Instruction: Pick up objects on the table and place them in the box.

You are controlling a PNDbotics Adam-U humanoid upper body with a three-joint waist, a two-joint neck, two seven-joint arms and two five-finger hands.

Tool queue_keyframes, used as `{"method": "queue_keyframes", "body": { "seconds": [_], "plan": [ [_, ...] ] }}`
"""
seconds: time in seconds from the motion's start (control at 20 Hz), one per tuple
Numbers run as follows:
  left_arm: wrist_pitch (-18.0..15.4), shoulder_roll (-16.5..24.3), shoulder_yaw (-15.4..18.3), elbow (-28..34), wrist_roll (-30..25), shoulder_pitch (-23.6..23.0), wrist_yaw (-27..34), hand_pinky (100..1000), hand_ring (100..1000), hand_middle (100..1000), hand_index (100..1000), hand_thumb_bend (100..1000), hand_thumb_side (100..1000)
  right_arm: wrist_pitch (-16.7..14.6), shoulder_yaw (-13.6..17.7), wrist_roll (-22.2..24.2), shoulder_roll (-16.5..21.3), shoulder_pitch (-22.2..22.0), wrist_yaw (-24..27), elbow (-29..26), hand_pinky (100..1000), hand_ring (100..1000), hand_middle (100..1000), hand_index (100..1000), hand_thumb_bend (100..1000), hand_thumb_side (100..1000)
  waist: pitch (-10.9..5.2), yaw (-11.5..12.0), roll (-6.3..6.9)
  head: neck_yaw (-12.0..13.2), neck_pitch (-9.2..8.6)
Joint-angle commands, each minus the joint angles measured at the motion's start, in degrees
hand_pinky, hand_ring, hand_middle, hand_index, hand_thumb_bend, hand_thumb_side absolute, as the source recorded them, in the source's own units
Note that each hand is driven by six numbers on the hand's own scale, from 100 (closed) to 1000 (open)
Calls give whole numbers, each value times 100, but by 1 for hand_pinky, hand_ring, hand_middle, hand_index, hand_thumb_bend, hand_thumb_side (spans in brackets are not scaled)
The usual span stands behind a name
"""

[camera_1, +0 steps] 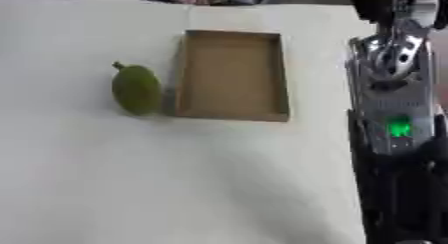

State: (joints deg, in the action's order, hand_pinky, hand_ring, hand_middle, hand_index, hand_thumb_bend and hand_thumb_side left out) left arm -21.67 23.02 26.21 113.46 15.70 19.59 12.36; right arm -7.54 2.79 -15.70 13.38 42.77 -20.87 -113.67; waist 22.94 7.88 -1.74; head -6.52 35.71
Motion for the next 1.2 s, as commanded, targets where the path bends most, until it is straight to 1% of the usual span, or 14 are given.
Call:
{"method": "queue_keyframes", "body": {
  "seconds": [0.05,0.2,0.3,0.4,0.55,0.65,0.75,0.9,1.05,1.2],
  "plan": [
    [-15,160,16,113,4,29,29,605,541,527,704,100,615,2,31,-26,128,81,26,-93,673,313,585,728,100,561,-100,12,26,-24,-18],
    [-18,173,19,113,11,26,24,622,576,540,705,100,614,-7,45,-45,124,100,14,-93,673,314,585,728,100,562,-93,8,22,-39,-28],
    [-18,184,35,113,11,-19,-7,646,624,570,712,100,610,-8,51,-57,127,105,11,-93,673,314,585,728,100,562,-88,9,22,-63,-33],
    [-31,227,71,113,-17,-137,-114,669,677,603,737,100,604,-1,48,-58,140,105,11,-93,674,314,585,728,100,556,-83,21,26,-92,-28],
    [-75,419,128,113,-193,-384,-355,694,718,649,775,100,590,13,46,-57,174,104,8,-93,674,314,585,729,100,561,-80,45,42,-122,-13],
    [-103,606,149,111,-361,-554,-532,713,736,675,798,100,578,26,44,-52,199,106,4,-93,674,314,586,729,100,561,-79,56,58,-141,-5],
    [-152,867,152,26,-517,-707,-713,736,747,688,808,100,519,61,48,-48,261,105,-8,-93,674,314,587,729,100,558,-76,66,80,-169,6],
    [-321,1284,102,-233,-619,-855,-976,768,762,703,822,100,427,148,53,-41,404,108,-27,-93,675,313,588,729,100,555,-70,65,112,-194,29],
    [-521,1700,-34,-543,-751,-940,-1232,809,782,727,842,100,340,216,49,-33,538,143,-50,-93,675,316,588,729,100,552,-66,42,145,-214,32],
    [-637,2130,-254,-857,-917,-895,-1497,842,802,750,859,100,319,254,43,-25,624,180,-74,-93,675,316,587,729,100,551,-72,13,169,-214,33]
  ]
}}
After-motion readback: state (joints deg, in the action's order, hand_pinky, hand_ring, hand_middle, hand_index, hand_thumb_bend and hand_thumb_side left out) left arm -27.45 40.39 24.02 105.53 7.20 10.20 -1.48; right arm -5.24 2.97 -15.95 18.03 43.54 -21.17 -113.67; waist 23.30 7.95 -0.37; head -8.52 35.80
